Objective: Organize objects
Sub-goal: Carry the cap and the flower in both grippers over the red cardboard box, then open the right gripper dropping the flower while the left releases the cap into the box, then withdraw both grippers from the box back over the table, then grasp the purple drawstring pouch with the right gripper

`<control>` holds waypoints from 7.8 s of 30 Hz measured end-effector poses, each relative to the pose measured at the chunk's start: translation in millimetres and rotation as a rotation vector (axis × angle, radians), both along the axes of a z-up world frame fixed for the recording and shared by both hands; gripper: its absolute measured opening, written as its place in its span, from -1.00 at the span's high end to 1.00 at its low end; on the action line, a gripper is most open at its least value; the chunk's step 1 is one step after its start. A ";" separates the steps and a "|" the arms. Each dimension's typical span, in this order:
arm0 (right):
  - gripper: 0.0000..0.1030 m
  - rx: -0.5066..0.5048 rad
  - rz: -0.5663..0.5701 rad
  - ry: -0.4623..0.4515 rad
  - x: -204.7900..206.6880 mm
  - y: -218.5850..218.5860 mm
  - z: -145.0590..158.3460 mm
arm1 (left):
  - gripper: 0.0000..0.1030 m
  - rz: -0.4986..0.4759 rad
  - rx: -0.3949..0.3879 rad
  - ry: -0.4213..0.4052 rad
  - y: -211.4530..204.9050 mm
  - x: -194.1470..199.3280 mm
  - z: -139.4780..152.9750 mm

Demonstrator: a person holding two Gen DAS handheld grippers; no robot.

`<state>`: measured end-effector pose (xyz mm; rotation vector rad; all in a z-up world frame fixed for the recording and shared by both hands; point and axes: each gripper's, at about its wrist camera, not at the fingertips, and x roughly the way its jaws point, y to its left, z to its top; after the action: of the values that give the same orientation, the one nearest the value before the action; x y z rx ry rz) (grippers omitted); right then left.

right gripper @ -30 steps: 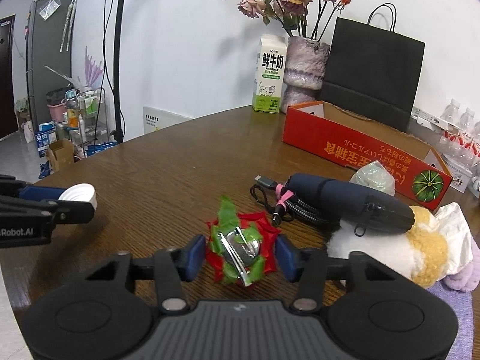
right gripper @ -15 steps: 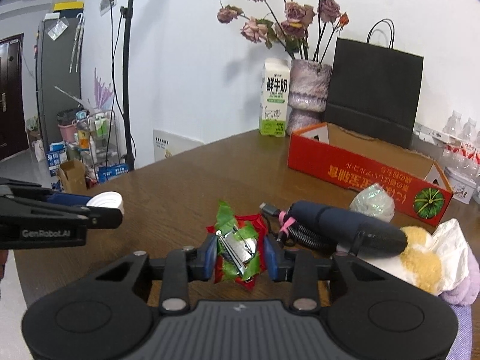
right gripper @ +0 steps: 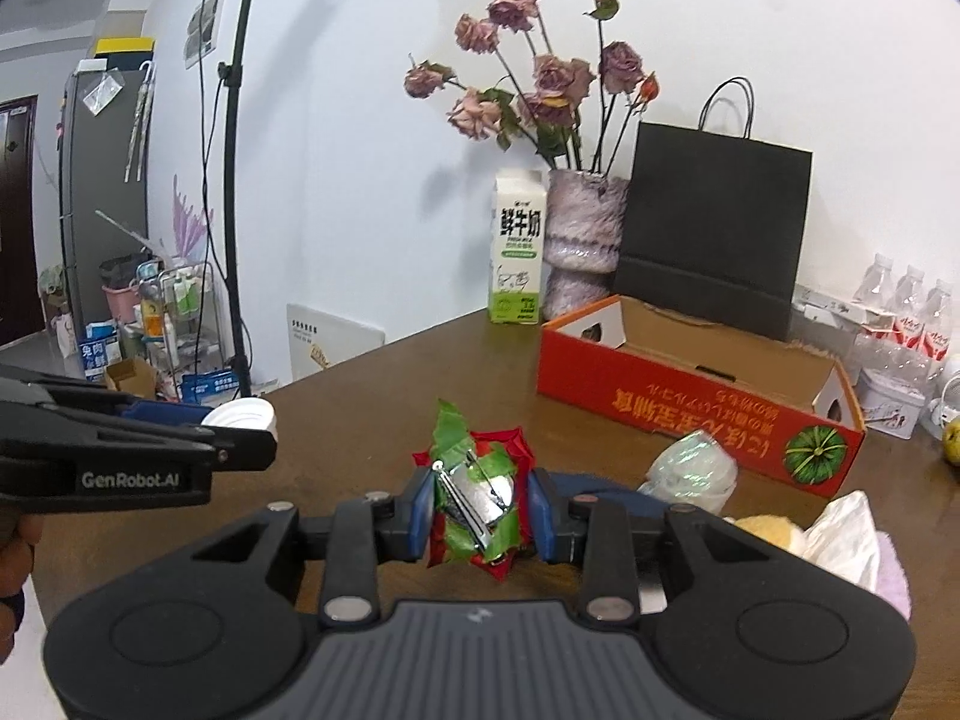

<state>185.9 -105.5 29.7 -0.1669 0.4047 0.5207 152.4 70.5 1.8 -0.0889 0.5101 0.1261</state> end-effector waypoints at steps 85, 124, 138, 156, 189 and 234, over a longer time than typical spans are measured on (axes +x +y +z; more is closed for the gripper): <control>0.39 -0.016 -0.264 0.108 303.0 -92.7 15.9 | 0.21 -0.088 0.051 0.079 -115.8 331.6 45.3; -1.00 -0.048 -0.266 0.161 337.0 -95.8 -13.8 | -1.00 -0.113 0.062 0.140 -108.6 387.0 -2.6; -1.00 -0.047 -0.284 0.144 323.6 -101.7 -5.8 | -1.00 -0.109 0.054 0.136 -109.4 373.8 4.9; -1.00 -0.035 -0.286 0.116 279.8 -105.7 16.6 | -1.00 -0.109 0.040 0.120 -112.6 330.8 23.1; -1.00 -0.014 -0.285 0.077 144.0 -116.3 28.4 | -1.00 -0.133 0.044 0.075 -122.5 202.5 46.8; -1.00 -0.002 -0.297 0.082 -23.6 -148.7 -28.3 | -1.00 -0.149 0.021 0.041 -125.4 32.1 6.7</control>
<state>162.3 -254.1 1.4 -0.0847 0.5002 0.2351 184.5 -54.9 8.6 -0.0280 0.5541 -0.0129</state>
